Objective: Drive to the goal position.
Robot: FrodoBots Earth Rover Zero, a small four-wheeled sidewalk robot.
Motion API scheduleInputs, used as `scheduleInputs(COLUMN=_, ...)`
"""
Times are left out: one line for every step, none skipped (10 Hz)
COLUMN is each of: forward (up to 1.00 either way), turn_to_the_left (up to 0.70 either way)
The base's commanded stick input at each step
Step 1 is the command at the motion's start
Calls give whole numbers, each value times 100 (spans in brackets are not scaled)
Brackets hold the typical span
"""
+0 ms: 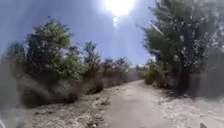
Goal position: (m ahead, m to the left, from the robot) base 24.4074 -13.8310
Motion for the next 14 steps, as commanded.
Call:
scheduleInputs(forward=44, turn_to_the_left=2)
scheduleInputs(forward=44, turn_to_the_left=0)
scheduleInputs(forward=44, turn_to_the_left=-27)
scheduleInputs(forward=44, turn_to_the_left=-27)
scheduleInputs(forward=44, turn_to_the_left=-27)
scheduleInputs(forward=44, turn_to_the_left=-27)
scheduleInputs(forward=44, turn_to_the_left=-27)
scheduleInputs(forward=44, turn_to_the_left=-27)
scheduleInputs(forward=44, turn_to_the_left=-27)
scheduleInputs(forward=44, turn_to_the_left=-27)
scheduleInputs(forward=44, turn_to_the_left=-27)
scheduleInputs(forward=44, turn_to_the_left=-25)
scheduleInputs(forward=44, turn_to_the_left=-10)
scheduleInputs(forward=44, turn_to_the_left=2)
